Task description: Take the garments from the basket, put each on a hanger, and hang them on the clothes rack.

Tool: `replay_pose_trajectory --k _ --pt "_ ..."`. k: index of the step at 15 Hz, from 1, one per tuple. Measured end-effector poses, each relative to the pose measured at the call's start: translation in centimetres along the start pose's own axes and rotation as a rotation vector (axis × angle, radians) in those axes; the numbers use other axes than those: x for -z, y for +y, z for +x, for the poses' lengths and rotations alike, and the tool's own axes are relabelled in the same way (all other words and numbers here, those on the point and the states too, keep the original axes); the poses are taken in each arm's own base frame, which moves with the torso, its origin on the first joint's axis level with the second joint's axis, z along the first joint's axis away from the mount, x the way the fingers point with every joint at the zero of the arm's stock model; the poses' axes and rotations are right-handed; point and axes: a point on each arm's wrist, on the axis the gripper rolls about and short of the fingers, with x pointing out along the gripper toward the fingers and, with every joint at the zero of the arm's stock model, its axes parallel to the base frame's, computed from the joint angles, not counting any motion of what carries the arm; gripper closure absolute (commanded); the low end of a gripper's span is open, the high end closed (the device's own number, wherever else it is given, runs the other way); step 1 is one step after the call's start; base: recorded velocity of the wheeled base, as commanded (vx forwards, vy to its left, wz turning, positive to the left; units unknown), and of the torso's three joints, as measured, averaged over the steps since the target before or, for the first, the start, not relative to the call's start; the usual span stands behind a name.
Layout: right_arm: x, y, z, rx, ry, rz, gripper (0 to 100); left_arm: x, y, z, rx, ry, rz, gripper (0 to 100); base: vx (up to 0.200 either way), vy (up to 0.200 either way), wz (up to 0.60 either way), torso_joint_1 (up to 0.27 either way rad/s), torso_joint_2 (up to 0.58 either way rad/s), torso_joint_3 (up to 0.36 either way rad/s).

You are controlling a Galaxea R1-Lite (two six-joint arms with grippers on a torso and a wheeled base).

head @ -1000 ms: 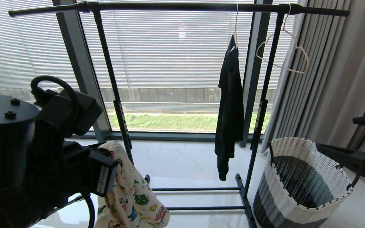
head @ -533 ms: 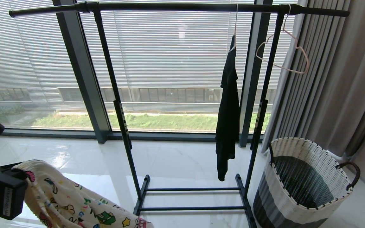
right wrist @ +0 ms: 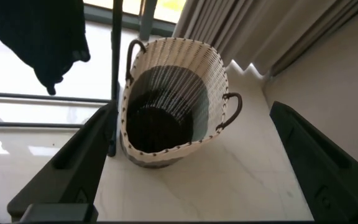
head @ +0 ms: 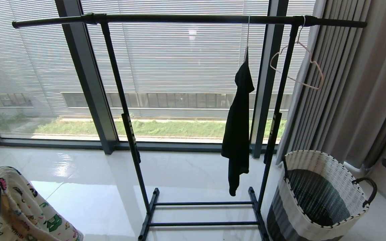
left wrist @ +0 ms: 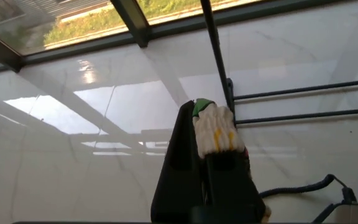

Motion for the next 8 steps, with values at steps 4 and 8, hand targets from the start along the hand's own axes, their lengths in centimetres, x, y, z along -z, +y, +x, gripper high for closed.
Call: replay_pose_trajectory --k 4,8 --pt "-0.21 0.01 0.05 -0.007 -0.003 0.001 0 -0.35 0.21 0.02 -0.016 -0.014 -0.009 100 0.000 0.000 0.00 0.176 -0.47 -0.288" --pt "-0.60 -0.05 0.03 -0.007 -0.028 0.012 0 -0.49 0.21 0.13 -0.019 -0.020 -0.011 100 0.000 0.000 0.00 0.191 -0.47 -0.282"
